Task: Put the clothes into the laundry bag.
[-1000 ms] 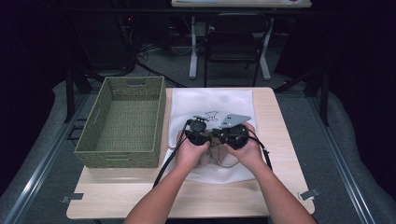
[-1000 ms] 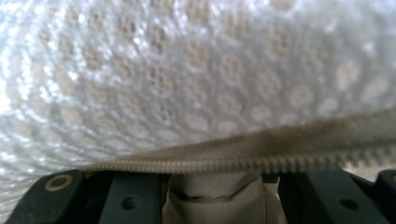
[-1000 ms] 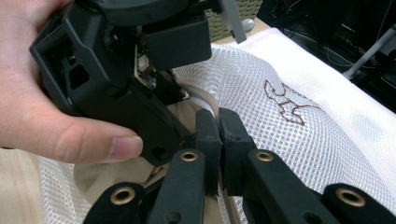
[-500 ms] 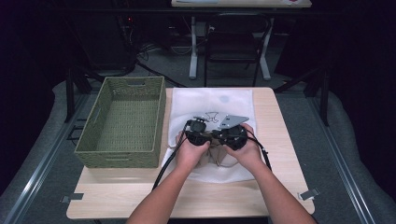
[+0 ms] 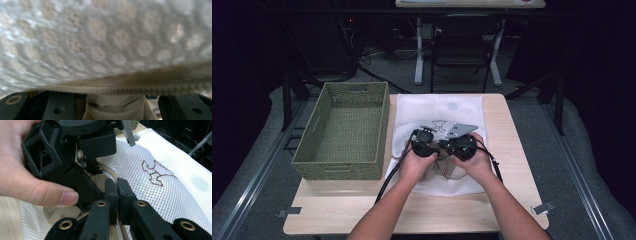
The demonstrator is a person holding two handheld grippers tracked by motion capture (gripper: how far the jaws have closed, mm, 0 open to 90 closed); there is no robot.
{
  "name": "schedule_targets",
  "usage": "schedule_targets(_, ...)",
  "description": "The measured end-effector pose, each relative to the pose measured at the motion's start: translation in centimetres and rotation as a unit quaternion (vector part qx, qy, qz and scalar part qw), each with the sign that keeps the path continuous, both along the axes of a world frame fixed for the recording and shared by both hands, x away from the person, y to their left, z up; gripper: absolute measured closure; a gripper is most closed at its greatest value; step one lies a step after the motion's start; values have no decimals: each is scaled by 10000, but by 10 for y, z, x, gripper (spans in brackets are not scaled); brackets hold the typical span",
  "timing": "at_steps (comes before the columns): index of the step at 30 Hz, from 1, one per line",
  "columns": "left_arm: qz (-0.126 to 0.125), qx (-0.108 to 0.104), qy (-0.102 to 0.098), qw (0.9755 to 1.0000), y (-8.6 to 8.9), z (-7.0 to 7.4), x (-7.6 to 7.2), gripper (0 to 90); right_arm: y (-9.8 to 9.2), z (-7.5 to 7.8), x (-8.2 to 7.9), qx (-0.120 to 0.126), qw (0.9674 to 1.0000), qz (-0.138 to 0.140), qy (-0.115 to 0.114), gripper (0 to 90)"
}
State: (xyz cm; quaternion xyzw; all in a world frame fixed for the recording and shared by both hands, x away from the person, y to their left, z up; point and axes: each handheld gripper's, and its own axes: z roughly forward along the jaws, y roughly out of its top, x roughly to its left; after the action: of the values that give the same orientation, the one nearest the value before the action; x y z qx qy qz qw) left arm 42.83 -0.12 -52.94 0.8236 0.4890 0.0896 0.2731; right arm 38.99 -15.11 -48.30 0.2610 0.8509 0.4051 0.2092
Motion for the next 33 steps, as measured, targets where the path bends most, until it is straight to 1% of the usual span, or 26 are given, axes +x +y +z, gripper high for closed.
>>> schedule_targets(4,-33,-53,56,10000,1,0,0,479,-1,0,0,10,10000,-12,-8,880)
schedule_targets(8,-123,-59,20,9999,2,1,0,452,-1,0,1,6,10000,-13,-8,881)
schedule_targets(12,-91,-173,-53,9998,3,3,-3,423,-1,0,1,26,10000,-19,-9,881)
schedule_targets(15,-144,-238,-63,9996,6,6,-6,409,-2,1,1,49,10000,-25,-3,880)
schedule_targets(20,-231,-352,-193,9989,13,14,-15,372,-3,2,1,71,10000,-43,-24,880)
schedule_targets(24,-301,-555,-243,9977,21,21,-26,359,-3,2,1,79,10000,-51,-23,880)
schedule_targets(26,-351,-598,-286,9972,23,22,-31,347,-3,2,1,80,9999,-55,-23,880)
schedule_targets(30,-403,-601,-346,9968,27,21,-41,339,-3,2,1,70,10000,-52,-26,880)
schedule_targets(32,-434,-541,-392,9968,28,21,-43,340,-3,2,1,65,10000,-52,-32,880)
schedule_targets(33,-408,-528,-410,9969,28,20,-45,339,-3,2,1,64,10000,-53,-32,880)
